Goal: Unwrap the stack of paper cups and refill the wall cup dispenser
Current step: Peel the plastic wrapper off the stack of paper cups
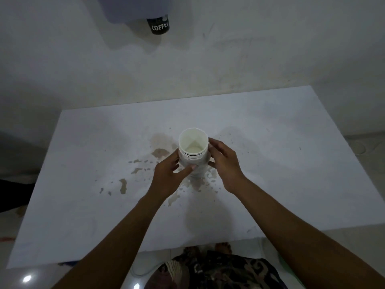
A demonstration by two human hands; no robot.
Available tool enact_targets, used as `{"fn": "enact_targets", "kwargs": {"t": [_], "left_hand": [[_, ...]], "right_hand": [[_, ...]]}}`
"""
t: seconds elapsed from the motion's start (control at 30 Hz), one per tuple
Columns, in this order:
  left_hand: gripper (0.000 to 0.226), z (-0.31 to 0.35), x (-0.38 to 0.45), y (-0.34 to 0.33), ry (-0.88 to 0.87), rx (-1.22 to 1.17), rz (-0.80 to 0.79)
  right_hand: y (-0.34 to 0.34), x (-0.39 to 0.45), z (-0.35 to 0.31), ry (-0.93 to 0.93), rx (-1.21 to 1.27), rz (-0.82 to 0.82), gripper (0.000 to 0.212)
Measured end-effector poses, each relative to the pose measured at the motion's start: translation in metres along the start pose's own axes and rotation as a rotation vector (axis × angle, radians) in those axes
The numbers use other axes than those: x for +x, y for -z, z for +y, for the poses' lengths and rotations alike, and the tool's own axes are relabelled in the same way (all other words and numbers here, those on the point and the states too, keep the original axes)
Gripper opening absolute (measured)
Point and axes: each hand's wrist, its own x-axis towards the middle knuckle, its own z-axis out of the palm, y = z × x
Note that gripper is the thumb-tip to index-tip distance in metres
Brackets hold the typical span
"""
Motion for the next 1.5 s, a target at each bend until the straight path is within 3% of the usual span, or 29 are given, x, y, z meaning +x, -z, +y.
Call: {"fn": "enact_targets", "kwargs": {"t": [0.2,0.27,0.33,0.53,0.63,0.77,0.87,1.03,1.3,1.5], "left_hand": [[0.054,-0.001,0.006,0.007,0.112,0.012,0.000],[0.045,0.006,0.005,0.012,0.208,-0.206,-0.004],[0.036,0.013,0.003,0.012,0.314,-0.458,0.086],[0.020,0.021,-0.005,-0.016,0.462,-0.613,0.328],[0.013,0.020,-0.006,-0.023,0.433,-0.565,0.442],[0.009,0.011,0.002,-0.024,0.374,-0.404,0.426],[0.009,0.000,0.003,-0.024,0.398,-0.398,0.427],[0.014,-0.003,-0.003,-0.024,0.386,-0.418,0.376],[0.058,-0.001,-0.018,-0.015,-0.037,-0.149,0.226],[0.048,-0.023,-0.013,-0.016,-0.099,0.029,0.208]], "right_hand": [[0.001,0.002,-0.003,-0.085,0.151,0.014,0.014],[0.003,0.003,0.000,-0.113,0.215,0.011,0.014],[0.004,0.003,0.006,-0.096,0.152,0.045,0.016],[-0.001,0.000,0.012,0.031,-0.121,0.112,0.028],[-0.001,-0.002,0.008,-0.014,-0.082,0.085,0.026],[0.001,-0.007,0.005,-0.244,0.295,0.018,0.016],[0.000,-0.009,0.006,-0.280,0.390,-0.033,0.017],[-0.003,-0.010,0.009,-0.166,0.314,0.051,0.017],[-0.012,-0.012,0.021,-0.012,-0.015,0.177,0.020],[-0.010,-0.023,0.015,-0.153,0.272,0.069,0.011]]}}
